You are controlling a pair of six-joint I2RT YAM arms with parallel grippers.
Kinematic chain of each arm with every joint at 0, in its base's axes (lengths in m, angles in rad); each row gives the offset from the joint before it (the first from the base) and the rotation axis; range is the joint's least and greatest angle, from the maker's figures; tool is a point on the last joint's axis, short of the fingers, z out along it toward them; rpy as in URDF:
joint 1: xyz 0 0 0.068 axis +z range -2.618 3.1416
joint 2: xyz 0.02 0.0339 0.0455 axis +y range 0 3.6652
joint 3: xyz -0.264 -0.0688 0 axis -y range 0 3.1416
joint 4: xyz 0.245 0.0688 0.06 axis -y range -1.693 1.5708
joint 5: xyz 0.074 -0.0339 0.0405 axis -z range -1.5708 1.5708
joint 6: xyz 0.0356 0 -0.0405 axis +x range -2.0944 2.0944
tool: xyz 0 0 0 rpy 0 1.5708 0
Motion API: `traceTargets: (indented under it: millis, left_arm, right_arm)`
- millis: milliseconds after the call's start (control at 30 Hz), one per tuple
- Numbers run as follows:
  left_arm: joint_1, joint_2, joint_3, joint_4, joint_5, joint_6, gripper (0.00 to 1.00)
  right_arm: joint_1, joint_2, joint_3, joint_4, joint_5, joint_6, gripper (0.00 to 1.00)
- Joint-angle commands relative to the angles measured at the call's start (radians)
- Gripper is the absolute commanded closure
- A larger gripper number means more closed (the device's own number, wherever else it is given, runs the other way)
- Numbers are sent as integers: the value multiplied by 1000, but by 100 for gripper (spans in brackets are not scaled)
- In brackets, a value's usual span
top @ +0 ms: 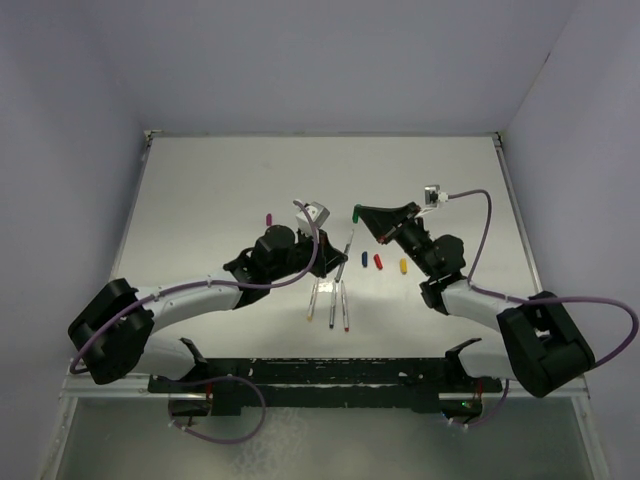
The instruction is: Insert the pens into the pen caps
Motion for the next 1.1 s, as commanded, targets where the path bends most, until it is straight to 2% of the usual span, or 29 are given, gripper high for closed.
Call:
traceTargets:
  millis: [0,1067]
  left_arm:
    - [4,-36,19,68,-9,-3,100]
    - [3,-39,25,71,-27,3,100]
  right_arm:
    - [7,13,1,88,-23,11,100]
    - [8,72,-1,157,-41,42,100]
